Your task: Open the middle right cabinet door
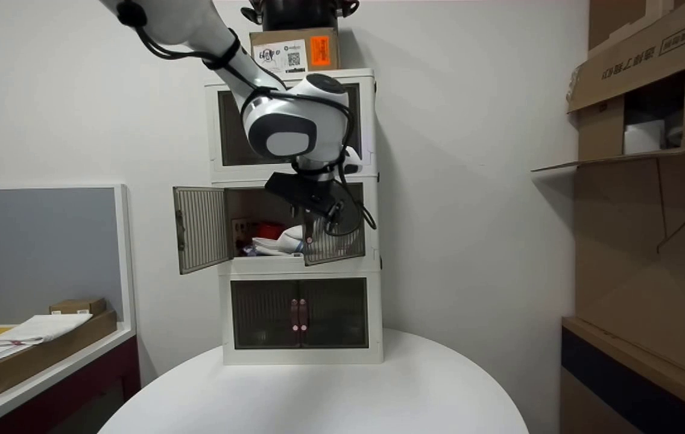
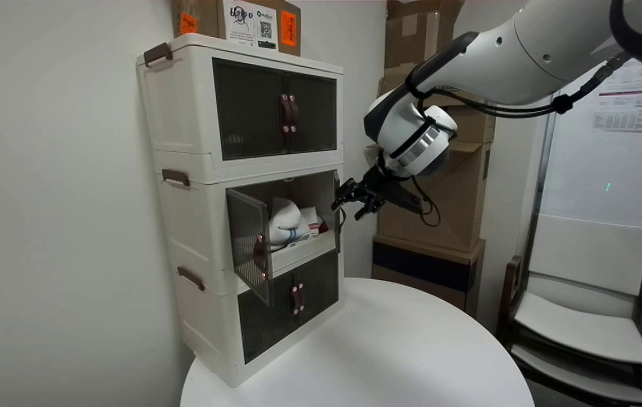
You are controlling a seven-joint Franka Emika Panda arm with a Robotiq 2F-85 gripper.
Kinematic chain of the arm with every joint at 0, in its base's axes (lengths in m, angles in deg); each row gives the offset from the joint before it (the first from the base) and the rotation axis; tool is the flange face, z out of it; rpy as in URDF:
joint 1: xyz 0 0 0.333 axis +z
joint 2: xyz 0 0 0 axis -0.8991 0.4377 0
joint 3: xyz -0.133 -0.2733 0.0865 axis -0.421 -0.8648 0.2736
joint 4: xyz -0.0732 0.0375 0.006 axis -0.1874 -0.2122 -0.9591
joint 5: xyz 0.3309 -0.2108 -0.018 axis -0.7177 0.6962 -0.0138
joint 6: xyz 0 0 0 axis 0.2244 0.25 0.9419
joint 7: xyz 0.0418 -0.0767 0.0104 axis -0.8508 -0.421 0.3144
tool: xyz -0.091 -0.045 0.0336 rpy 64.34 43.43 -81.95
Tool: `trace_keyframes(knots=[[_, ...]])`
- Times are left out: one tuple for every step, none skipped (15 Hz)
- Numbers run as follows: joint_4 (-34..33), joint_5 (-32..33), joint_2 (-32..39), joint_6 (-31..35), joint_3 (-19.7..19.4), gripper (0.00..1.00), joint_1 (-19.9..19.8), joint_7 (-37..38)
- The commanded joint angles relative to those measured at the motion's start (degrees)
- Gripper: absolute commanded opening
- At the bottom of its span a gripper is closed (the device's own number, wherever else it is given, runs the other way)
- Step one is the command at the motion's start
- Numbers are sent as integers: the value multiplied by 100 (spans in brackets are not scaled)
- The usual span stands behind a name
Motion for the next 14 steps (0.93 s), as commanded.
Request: trace_keyframes(knots=[[175,386,-260,97,-63,100,89,718],[166,529,-315,13,-69,100,87,906],[170,757,-396,-43,-83,100,96,1162],[173,946,-469,-58,-82,100,99,1349],[172,1211,-560,-107,-91,100,103,1603],[162,1466,-639,-159,-93,100,105,1836],[125,1721,-721,-258,-90,100,110,2029],[56,2008,-798,-398,-89,100,122,2250],[1,2268,-872,-516,-86,100,137,2444],[-86,2489,-938,-680,-76,100,157,2587],[-205,2705,-995,-898,-69,100,181,2726],[-305,2815,-1037,-1074,-65,100,208,2793],[-454,2929,-1044,-1279,-62,100,238,2874],[-619,2999,-1012,-1465,-67,100,263,2934]])
